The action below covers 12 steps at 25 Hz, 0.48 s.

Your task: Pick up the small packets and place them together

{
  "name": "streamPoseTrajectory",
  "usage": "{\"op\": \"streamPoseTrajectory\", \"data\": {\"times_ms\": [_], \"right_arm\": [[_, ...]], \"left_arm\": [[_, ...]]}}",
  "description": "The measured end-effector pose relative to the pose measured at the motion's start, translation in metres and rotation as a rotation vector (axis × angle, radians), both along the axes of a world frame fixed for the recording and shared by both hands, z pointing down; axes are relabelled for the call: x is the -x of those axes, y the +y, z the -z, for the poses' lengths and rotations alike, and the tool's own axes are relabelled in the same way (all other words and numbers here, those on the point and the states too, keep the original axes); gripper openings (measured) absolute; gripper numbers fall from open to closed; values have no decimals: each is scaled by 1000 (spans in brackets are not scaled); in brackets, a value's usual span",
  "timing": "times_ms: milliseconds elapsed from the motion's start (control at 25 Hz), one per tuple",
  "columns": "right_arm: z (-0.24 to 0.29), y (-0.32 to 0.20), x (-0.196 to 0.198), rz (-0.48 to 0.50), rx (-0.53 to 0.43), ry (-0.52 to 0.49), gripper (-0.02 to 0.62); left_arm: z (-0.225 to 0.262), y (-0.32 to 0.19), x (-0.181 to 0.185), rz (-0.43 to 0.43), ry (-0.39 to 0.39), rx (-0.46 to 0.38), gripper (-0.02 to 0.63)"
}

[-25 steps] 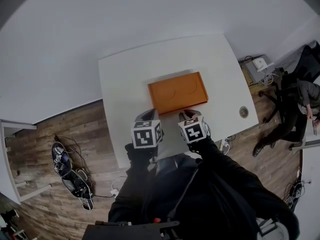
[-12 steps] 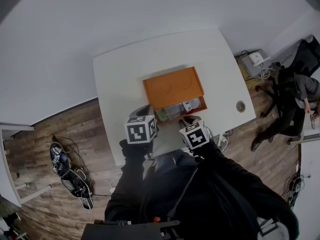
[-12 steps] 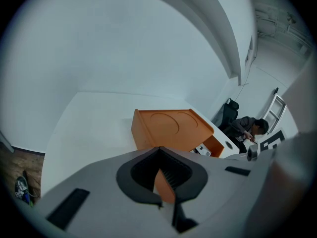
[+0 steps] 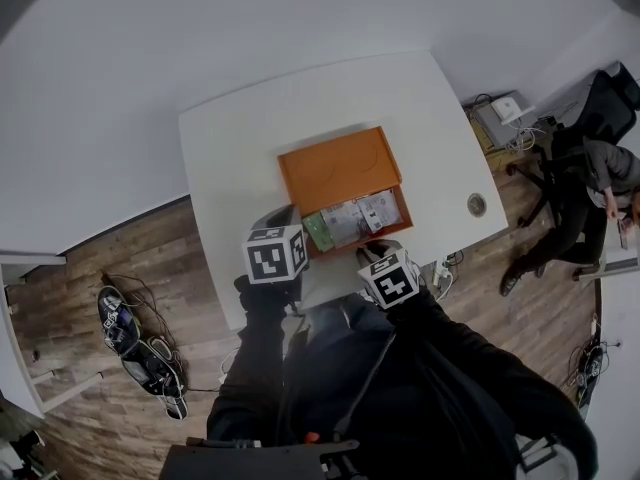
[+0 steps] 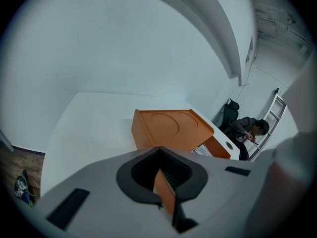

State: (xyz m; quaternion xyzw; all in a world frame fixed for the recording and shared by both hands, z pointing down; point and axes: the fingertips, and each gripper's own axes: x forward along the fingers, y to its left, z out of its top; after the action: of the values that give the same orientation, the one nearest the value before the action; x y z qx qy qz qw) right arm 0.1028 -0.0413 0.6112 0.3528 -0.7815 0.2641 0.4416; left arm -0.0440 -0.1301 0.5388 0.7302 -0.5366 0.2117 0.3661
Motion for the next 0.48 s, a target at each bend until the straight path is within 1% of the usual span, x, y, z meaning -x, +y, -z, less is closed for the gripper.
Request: {"op": "streamPoseTrajectory", "data": {"times_ms": [480], "right_arm": [[-5, 19, -5, -2, 26, -5, 64]], "left_arm": [[0, 1, 0, 15, 2, -9, -2]]}}
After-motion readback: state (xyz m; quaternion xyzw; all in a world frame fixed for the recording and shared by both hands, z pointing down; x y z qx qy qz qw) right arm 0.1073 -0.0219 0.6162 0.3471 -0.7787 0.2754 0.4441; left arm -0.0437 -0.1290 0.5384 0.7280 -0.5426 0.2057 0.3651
